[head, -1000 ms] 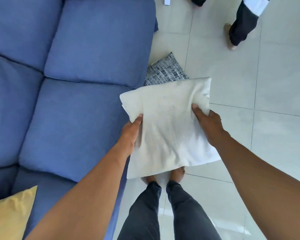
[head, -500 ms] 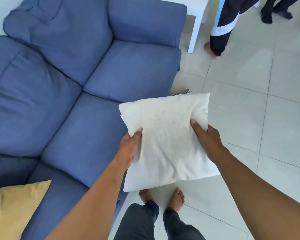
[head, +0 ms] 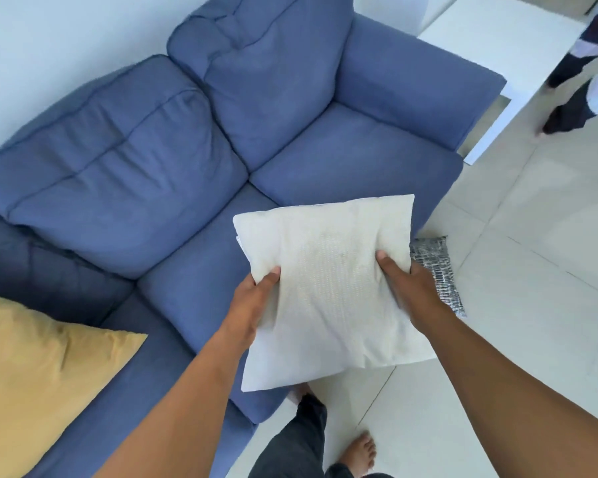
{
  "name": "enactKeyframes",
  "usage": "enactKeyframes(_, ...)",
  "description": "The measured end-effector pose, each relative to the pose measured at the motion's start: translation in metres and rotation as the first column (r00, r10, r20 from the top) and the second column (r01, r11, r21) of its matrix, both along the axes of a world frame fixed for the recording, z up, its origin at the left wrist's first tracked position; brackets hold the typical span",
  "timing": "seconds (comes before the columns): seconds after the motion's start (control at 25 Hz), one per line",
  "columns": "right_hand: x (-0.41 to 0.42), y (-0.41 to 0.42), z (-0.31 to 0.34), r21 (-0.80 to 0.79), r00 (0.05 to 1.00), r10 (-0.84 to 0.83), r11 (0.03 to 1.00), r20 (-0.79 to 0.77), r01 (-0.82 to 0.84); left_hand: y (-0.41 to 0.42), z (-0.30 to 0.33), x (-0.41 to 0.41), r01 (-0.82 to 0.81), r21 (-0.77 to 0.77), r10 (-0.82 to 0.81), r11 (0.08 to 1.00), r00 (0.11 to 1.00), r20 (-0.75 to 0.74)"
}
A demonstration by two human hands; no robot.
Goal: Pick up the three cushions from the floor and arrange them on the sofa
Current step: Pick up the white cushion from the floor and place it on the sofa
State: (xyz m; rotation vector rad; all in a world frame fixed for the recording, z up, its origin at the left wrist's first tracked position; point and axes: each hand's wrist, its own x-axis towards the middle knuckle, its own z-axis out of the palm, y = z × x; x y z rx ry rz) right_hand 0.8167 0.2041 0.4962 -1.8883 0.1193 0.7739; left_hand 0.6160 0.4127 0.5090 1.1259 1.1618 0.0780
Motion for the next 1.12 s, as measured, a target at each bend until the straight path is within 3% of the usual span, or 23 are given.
enactKeyframes(0.32,0.008,0.151,0.010,0.052,0.975,0.218,0.975,-0.048,-0.215,0.112,0.015,-0.046,-0.232,0.034,0.231,0.972,0.973,0.023)
enactKeyframes(0.52,0.018,0.214,0.010,0.068,0.924,0.366,0.930,-0.111,-0.361,0.132,0.011,-0.063,-0.365,0.041,0.364,0.930,0.931,0.023)
enactKeyframes(0.84,0.068,0.306,-0.011,0.053,0.756,0.629,0.774,-0.180,-0.631,0.159,-0.017,-0.046,-0.624,0.034,0.625,0.781,0.780,-0.044)
enactKeyframes(1.12,0.078,0.391,-0.053,0.031,0.651,0.741,0.664,-0.166,-0.747,0.208,-0.062,-0.038,-0.732,0.104,0.738,0.674,0.673,-0.052)
